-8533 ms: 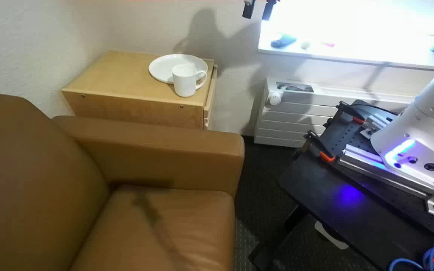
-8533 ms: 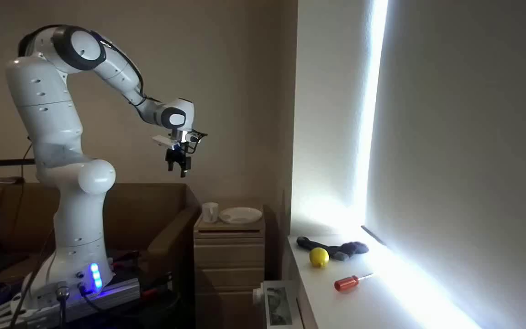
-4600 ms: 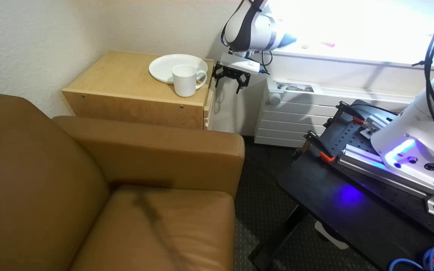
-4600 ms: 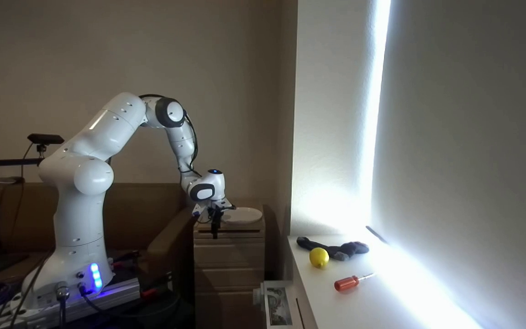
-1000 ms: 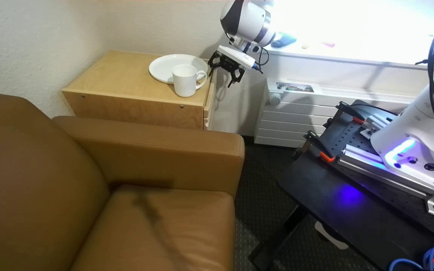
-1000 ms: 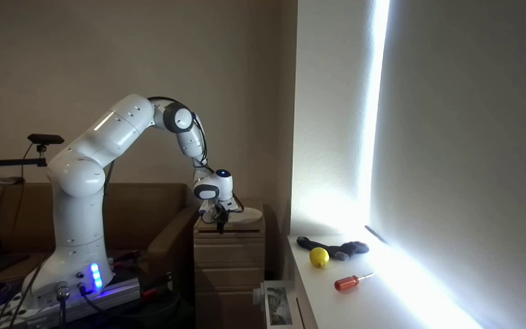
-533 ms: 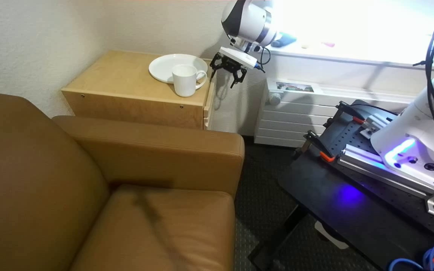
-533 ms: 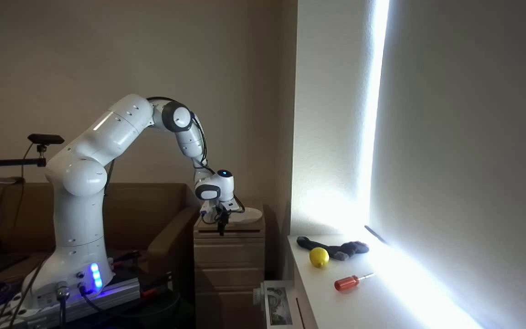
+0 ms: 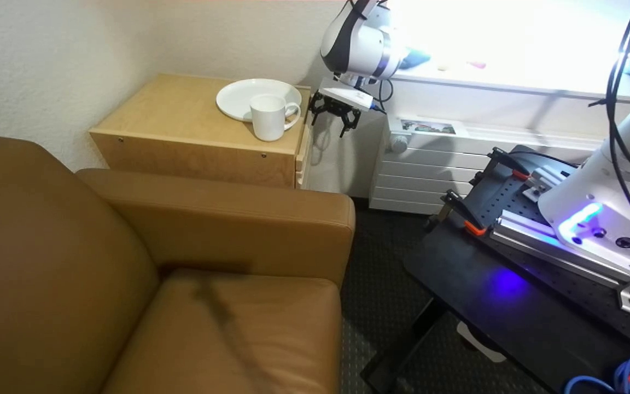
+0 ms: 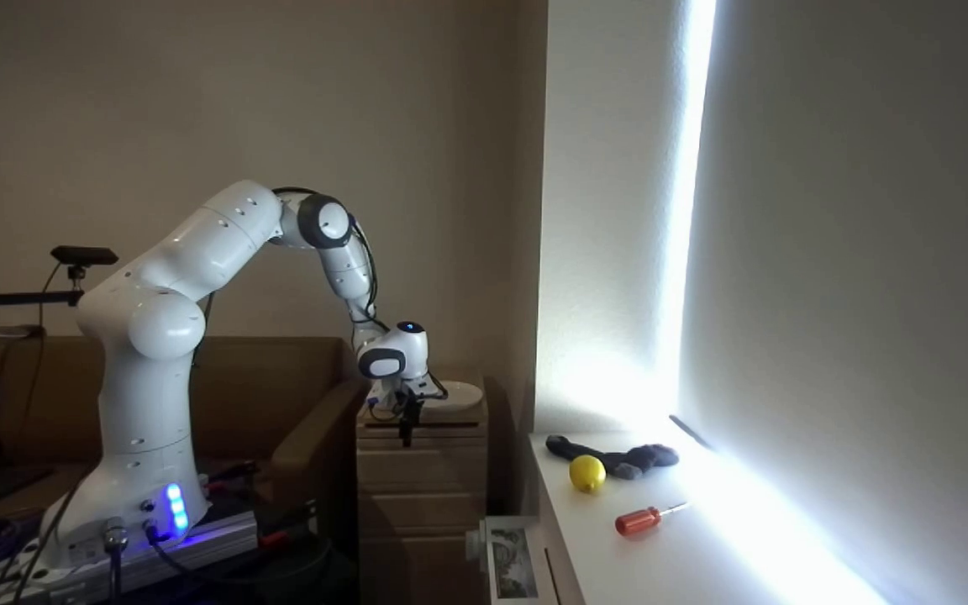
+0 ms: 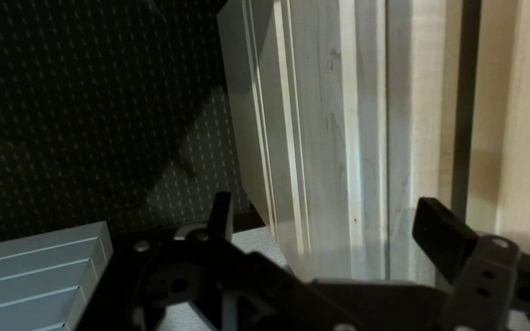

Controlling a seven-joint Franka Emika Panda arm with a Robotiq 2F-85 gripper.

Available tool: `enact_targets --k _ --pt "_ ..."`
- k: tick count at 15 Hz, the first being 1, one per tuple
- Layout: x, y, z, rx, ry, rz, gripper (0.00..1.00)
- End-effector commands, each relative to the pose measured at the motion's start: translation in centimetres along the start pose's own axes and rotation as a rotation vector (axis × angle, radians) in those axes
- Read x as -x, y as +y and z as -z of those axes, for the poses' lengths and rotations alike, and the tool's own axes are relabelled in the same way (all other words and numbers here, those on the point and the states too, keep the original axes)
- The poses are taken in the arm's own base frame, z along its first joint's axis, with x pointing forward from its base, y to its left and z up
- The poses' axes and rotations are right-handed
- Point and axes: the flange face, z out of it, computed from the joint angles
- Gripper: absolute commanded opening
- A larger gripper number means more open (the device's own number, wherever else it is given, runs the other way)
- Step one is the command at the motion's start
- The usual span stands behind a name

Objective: Pull and push the pullout table

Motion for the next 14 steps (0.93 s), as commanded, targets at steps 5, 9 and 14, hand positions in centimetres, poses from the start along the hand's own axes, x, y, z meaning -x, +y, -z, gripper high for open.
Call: enact_targets --k 5,9,14 --pt "0.5 -1.2 -1.7 -0.031 0.035 0.01 1.0" --pt "1.8 -2.0 -3.7 -0.042 0.025 0.035 1.0" --pt "2.0 -2.2 -4.3 -0.043 0.03 0.054 1.0"
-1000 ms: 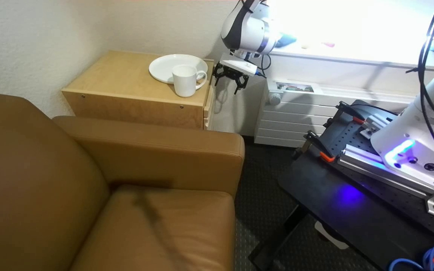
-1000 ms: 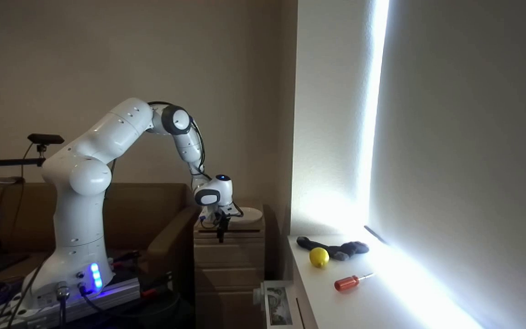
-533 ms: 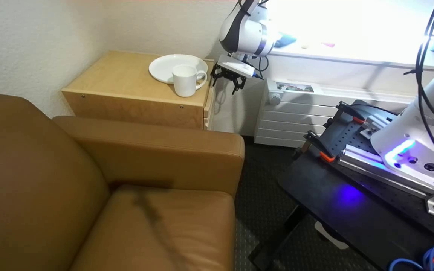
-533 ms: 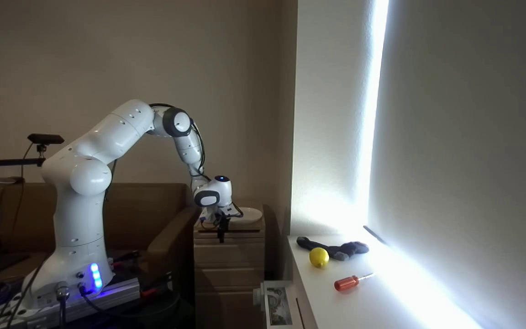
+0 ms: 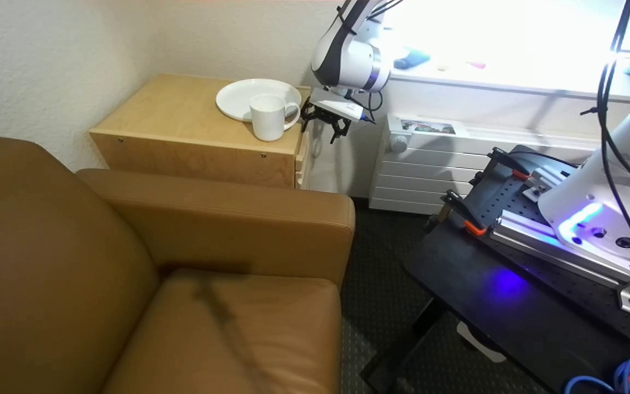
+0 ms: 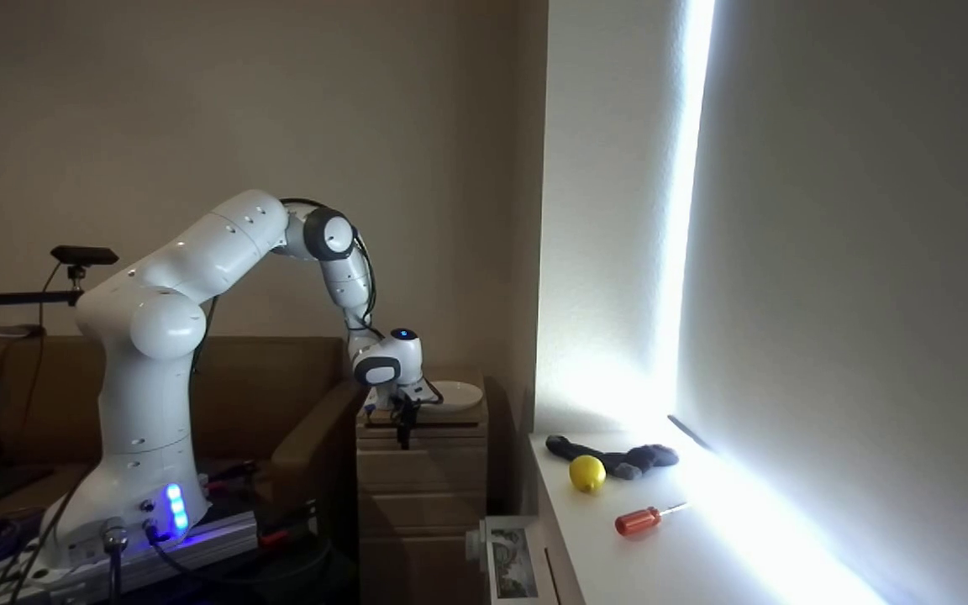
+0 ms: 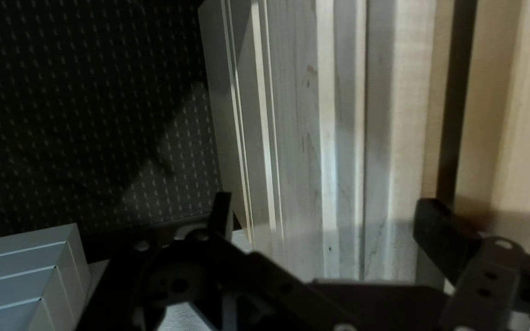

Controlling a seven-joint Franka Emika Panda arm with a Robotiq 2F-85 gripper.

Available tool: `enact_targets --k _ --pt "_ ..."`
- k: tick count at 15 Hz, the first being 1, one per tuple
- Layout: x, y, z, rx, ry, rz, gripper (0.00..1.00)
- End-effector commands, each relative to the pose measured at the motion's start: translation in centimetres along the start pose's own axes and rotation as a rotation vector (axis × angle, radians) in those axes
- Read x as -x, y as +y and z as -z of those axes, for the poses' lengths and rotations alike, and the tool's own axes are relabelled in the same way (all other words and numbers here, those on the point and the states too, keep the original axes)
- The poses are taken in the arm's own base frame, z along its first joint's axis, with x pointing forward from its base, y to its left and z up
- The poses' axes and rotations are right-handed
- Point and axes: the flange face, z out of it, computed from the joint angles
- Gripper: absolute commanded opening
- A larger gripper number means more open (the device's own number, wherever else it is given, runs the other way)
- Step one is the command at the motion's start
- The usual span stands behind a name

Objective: Pull and push the pullout table

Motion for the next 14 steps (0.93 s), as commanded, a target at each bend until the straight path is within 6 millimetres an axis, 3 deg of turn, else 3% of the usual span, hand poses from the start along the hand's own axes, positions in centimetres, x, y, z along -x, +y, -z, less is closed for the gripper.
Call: enact_targets --k 1,3,4,5,7,14 --pt "0.5 -0.6 -1.8 -0.011 0.003 0.019 1.0" --pt "0.4 -0.4 -1.9 -0.001 -0.016 0.013 1.0" --pt "0.2 -0.3 -1.9 -0.003 -0.016 0.008 0.75" --pt "0.2 -0.3 -1.9 -0.002 -0.022 0.0 0.74" --pt "-0.1 -0.5 -1.7 -0.013 -0.027 -0.009 0.61" --pt "-0.5 -1.4 -1.0 -0.057 -0.034 -0.028 0.1"
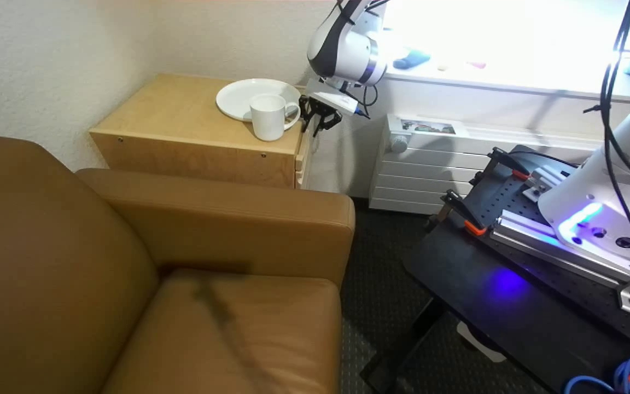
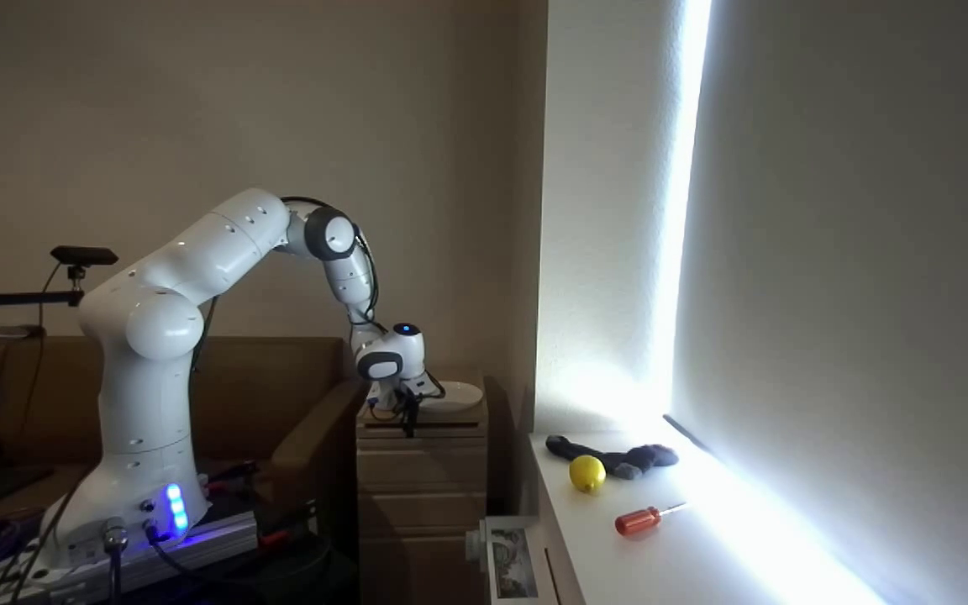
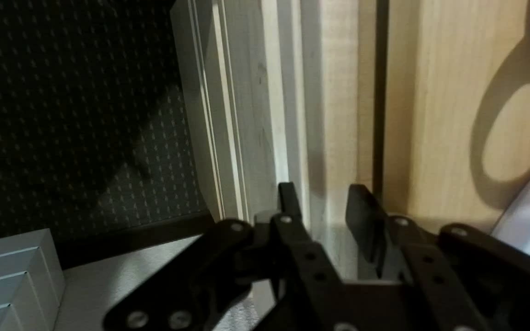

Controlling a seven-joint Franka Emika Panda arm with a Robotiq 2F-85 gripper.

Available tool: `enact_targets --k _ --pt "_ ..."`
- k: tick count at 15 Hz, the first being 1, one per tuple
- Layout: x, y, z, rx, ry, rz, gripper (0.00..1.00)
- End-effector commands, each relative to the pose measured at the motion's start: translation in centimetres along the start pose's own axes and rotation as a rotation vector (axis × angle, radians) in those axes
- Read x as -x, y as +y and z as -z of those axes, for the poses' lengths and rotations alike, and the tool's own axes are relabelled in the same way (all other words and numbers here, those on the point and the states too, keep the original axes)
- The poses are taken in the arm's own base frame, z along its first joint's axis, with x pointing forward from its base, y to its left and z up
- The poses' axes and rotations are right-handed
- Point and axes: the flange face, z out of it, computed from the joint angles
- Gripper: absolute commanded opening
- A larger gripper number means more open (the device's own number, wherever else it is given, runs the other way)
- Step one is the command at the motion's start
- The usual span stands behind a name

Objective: Pull and push the pullout table

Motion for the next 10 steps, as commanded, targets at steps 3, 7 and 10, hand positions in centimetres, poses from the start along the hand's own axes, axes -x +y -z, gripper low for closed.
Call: enact_targets --k 3,7,10 --pt "-0.4 0.2 -1.8 -0.023 -0.025 -0.036 0.0" --pt "-1.2 1.0 -1.3 -0.012 -0.025 -0.092 0.0" --pt "-1.9 1.8 -0.9 -0.025 -0.033 -0.133 0.26"
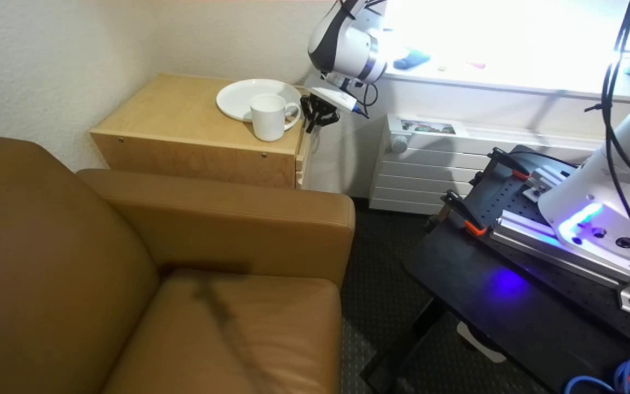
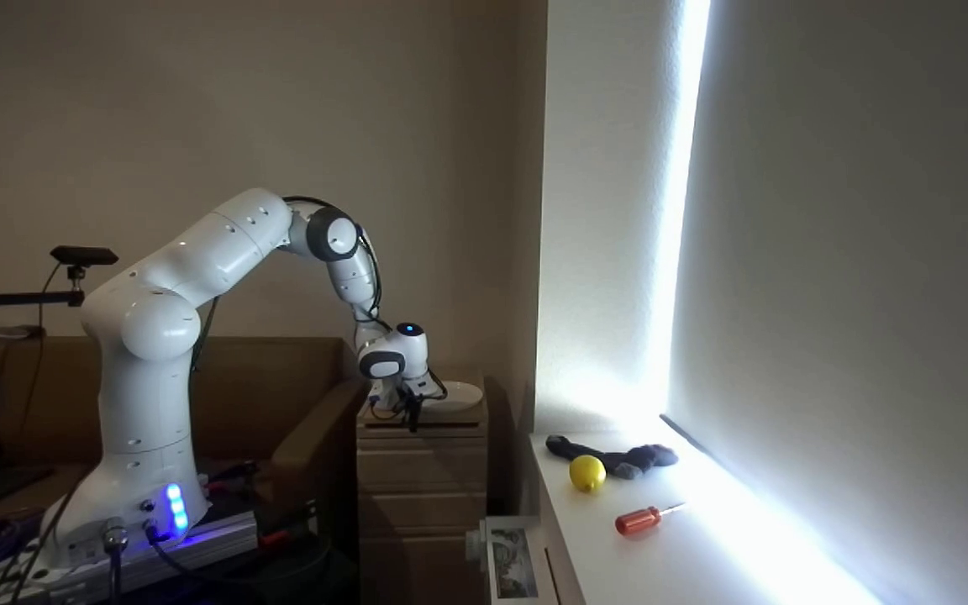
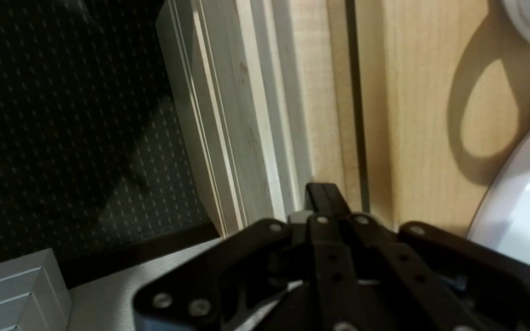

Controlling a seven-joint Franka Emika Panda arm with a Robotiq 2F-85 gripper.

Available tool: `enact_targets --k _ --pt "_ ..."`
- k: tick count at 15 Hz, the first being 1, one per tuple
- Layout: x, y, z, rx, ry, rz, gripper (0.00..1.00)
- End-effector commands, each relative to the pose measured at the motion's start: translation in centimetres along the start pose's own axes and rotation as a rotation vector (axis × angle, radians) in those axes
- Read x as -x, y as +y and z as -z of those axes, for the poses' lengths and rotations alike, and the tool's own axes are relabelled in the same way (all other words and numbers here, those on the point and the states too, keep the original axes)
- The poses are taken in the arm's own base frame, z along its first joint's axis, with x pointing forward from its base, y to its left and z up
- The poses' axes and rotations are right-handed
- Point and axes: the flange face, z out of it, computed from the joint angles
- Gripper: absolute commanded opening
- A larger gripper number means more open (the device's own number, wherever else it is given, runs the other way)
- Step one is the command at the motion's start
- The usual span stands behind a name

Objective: Pull and push the pullout table

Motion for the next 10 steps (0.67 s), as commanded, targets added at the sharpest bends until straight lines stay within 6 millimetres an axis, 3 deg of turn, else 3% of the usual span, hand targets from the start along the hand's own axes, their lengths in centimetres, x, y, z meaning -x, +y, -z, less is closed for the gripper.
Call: enact_targets --k 1,10 --pt "-1.4 1.6 -1.1 -0.007 -0.022 -0.067 0.28" --pt "0.4 2.0 -0.9 -0.045 -0.014 0.051 0.89"
